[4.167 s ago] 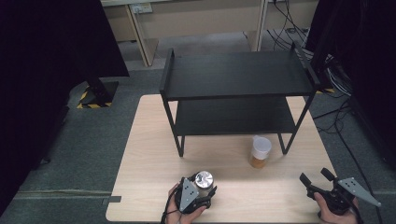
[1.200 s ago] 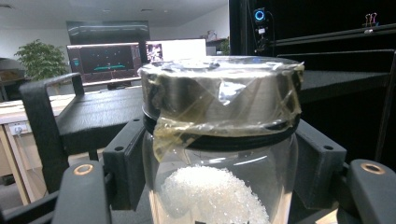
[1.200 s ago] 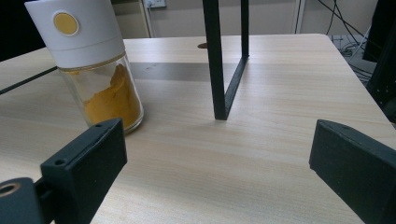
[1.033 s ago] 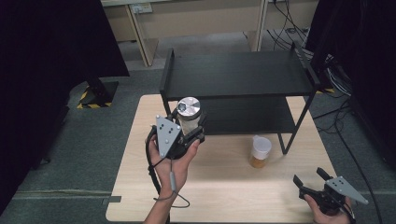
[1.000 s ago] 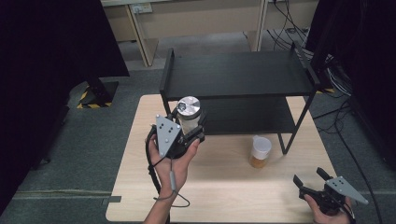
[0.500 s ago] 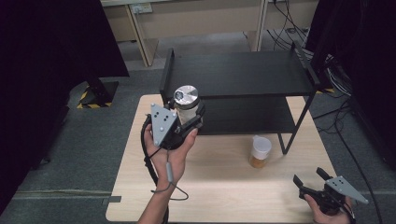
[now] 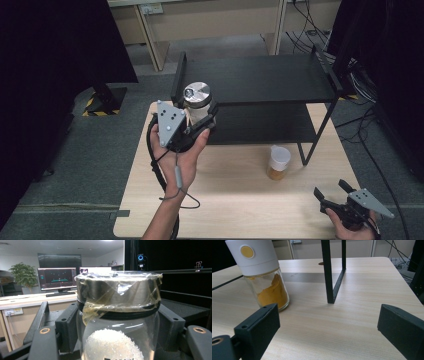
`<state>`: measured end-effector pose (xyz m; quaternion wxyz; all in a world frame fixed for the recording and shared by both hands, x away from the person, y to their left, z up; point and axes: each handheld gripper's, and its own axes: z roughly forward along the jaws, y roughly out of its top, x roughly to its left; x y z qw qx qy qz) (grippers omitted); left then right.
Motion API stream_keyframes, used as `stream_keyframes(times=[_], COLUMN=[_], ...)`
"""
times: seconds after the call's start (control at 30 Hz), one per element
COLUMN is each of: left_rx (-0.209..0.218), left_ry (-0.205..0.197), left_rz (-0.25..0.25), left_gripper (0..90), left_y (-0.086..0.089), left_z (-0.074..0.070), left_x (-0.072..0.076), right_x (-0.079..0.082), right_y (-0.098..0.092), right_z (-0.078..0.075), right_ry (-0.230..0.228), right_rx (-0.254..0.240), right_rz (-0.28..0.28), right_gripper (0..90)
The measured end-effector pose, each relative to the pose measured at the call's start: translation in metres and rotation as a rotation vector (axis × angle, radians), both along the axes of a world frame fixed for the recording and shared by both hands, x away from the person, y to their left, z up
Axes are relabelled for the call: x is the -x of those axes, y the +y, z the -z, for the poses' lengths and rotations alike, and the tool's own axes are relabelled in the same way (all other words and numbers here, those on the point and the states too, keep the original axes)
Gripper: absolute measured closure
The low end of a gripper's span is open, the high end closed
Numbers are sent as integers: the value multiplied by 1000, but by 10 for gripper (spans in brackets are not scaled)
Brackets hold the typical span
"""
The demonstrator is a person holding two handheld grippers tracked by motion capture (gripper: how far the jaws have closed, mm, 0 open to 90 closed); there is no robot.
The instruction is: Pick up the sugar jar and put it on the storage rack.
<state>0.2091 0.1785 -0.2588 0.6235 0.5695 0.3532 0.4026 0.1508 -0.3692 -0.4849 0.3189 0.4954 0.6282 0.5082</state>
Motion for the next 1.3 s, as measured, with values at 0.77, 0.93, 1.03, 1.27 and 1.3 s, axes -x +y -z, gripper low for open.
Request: stream_keyframes(times=[0.77, 0.93, 1.03, 1.27, 1.3], left_rx=[-15, -22, -26, -35, -38], left_ry=[-11, -18, -16, -13, -15], left_rz=[-53, -65, -69, -84, -87], left_gripper=[312, 313, 313, 313, 313], left_y=[-9, -10, -11, -13, -13], left_z=[-24, -26, -26, -25, -24], left_x=[-20, -27, -32, -45, -47], right_x=[0, 0, 0, -1, -1], right_y=[-1, -1, -1, -2, -2], right_z=[0, 0, 0, 0, 0], right_ry=[1, 2, 2, 3, 3], right_rx=[-2, -3, -3, -7, -7], right_rz=[-3, -3, -3, -5, -5], right_gripper=[45, 45, 45, 46, 46])
